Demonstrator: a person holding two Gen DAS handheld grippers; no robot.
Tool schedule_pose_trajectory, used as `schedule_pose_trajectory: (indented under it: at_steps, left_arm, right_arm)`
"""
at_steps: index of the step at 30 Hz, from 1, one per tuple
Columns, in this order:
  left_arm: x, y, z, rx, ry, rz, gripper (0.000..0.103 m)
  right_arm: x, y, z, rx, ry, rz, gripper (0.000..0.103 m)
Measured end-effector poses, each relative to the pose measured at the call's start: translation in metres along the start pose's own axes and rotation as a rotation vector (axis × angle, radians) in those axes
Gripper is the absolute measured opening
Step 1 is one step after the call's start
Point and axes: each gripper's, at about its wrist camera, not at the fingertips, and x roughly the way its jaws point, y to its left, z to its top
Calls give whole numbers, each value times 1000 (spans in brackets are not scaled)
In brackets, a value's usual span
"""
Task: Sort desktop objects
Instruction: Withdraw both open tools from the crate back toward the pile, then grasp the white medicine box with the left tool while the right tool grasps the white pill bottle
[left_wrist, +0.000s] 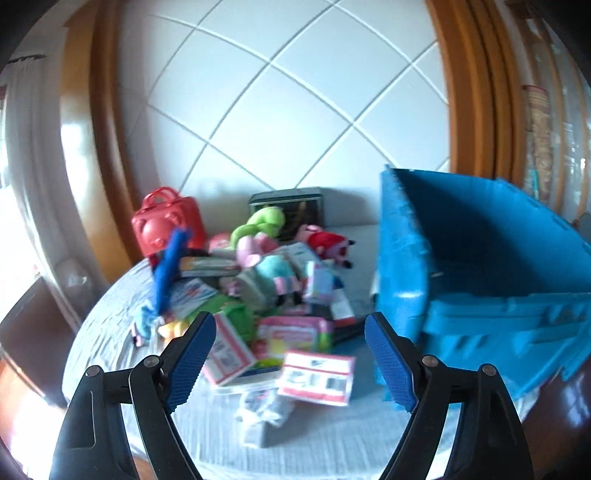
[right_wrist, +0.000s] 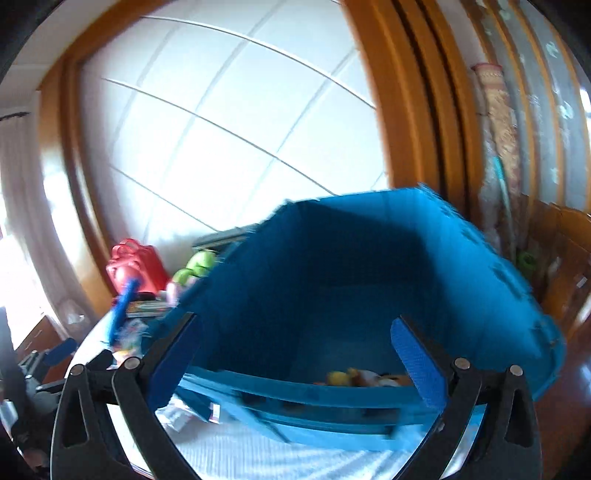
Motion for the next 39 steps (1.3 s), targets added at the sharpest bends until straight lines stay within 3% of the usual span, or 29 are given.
schedule_pose_trajectory:
  at_steps: [5,8,12,16,22,28,35,39]
  left_arm:
    - [43,88,-29,-30,82,66,84]
    - [72,133,-47,-23,145,64,84]
    - [110,169,-72,-4,240,19,84]
    - [141,168,-101,43,319,-46,84]
    - [168,138,-146,76,431,-132,83]
    - [175,99,-172,61,475,-173,83]
    - [179,59,-195,13,464,-181,83]
    - [191,42,-212,40,481,-127,83]
  right_arm:
    - [12,86,-10,-65,-39,102,103]
    - [33,144,-30,-100,-24,146,103]
    - [73,211,-71,-129,61,166,103]
    - [114,241,-122,-118,206,111,103]
    - [158,229,-204,-98,417,-3,103]
    - [183,181,-260,-54,543,-81,103]
    - [193,138,-283,-55,563,-103,103]
    - [196,128,-290,-61,545,-88,103]
